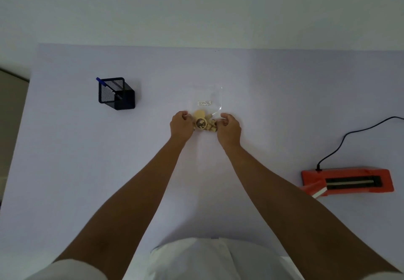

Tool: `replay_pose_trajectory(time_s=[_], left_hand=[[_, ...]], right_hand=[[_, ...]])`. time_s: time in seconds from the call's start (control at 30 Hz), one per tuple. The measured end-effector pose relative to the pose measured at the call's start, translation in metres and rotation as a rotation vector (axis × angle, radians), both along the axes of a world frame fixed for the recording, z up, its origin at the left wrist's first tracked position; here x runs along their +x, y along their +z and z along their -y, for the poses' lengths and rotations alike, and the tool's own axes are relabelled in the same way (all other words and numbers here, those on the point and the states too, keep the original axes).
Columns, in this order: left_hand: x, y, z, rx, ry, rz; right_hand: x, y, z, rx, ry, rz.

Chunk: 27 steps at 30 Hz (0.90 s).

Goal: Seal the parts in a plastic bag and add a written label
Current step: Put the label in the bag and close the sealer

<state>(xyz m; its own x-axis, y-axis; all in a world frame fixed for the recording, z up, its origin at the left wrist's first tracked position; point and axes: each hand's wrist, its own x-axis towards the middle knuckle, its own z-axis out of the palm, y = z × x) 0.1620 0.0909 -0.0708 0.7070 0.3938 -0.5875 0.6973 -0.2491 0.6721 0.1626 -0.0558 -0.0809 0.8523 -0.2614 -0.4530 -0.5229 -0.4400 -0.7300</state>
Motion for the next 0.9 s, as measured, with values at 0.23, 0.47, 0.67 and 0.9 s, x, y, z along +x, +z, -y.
replay_pose_trajectory(time_s=[0.23,0.47,0.67,0.9], left_hand=[[-0.034,0.038,0.013,0.112,-0.042,0.068],[-0.11,0.063,0.041,0.095,-0.121,0.188],[-0.17,0.068,0.069,0.002,-0.237,0.243],[-0.201,0.073,0.105,-0.096,-0.43,0.258]], right_hand=[[-0.014,0.026,0.008,0.005,0.085,0.016],[-0.071,0.089,0.025,0.081,0.264,0.207],[-0.137,0.133,0.069,-0.119,0.392,0.4],[-0.186,0.157,0.131,-0.613,0.468,0.442]])
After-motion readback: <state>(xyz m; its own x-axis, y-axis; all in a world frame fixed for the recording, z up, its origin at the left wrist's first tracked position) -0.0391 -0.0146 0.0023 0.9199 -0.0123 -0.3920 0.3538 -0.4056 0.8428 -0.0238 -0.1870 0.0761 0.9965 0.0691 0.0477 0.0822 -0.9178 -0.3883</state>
